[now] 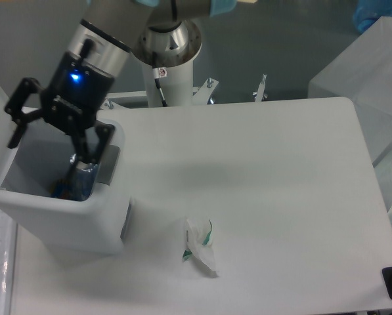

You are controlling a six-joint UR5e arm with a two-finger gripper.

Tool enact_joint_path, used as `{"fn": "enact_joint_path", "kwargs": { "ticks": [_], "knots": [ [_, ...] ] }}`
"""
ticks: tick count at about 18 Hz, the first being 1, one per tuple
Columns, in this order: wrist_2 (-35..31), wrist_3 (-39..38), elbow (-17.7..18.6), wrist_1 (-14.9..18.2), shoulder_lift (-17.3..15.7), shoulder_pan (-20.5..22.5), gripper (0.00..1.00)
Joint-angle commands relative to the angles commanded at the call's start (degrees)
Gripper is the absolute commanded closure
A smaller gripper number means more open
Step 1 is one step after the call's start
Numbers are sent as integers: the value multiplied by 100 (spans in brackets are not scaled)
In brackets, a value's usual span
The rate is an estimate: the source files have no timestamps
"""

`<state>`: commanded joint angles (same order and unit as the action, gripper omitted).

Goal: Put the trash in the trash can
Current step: 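Open the gripper to drop the bottle into the bin, then move the open gripper over the white-and-green wrapper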

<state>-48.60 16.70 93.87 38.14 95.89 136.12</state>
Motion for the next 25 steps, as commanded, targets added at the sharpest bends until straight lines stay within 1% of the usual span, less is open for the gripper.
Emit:
{"fn": "enact_joint_path", "kwargs": {
  "ticks": [3, 5, 7, 9, 10, 13, 16, 18, 21, 23, 25],
  "knots": [
    [0, -35, -71, 0, 61, 501, 0],
    [17, -44, -97, 18, 175, 818, 0],
    [9, -44, -97, 26, 351, 1073, 0],
    [-9, -44, -115, 35, 597, 1144, 0],
    [-52, -36, -132, 44, 772, 1162, 0],
    [-446, -70, -150, 53, 1159, 1153, 0],
    [-1096, -456, -308, 53, 1581, 1048, 0],
    [-1615, -624, -518, 79, 1818, 794, 0],
    [-2379, -677, -756, 412, 2179, 425, 0],
    [-2767, -677, -765, 475, 2338, 240, 0],
    [-3118, -677, -686, 527, 2469, 90, 0]
  ]
}}
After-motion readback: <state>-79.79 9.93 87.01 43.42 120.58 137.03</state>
